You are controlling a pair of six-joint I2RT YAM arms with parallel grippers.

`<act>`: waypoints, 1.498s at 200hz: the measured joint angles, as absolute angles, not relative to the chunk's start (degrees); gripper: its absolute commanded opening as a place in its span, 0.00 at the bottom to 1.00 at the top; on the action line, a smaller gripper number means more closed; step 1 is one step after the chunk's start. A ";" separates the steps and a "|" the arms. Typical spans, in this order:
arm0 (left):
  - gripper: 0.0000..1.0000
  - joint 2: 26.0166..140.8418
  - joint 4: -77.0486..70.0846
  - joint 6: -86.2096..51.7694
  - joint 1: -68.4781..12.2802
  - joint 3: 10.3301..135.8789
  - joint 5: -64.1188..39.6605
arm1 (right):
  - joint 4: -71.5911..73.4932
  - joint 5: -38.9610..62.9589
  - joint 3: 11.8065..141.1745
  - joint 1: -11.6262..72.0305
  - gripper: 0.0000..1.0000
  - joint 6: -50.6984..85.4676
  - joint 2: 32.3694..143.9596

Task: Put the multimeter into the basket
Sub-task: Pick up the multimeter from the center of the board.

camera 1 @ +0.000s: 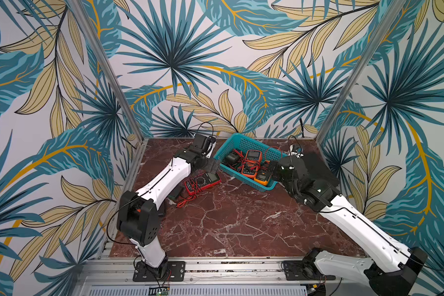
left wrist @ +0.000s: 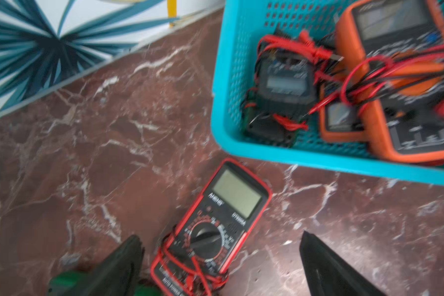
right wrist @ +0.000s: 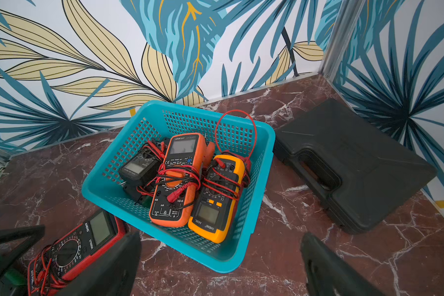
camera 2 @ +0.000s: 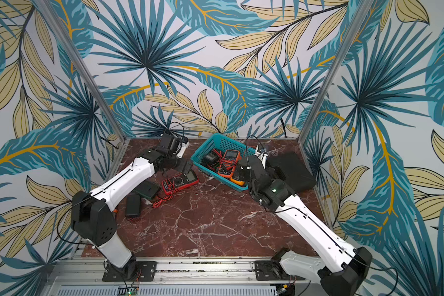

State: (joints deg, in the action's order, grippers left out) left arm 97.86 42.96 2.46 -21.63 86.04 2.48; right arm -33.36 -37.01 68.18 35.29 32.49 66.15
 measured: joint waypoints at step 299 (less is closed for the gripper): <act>1.00 114.50 54.00 36.10 -14.66 91.57 -5.21 | -33.80 -37.26 66.26 35.29 1.00 32.97 64.51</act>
State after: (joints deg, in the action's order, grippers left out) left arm 114.50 54.00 36.10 -14.66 91.57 -5.21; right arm -33.80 -37.26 66.26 35.29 32.97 64.51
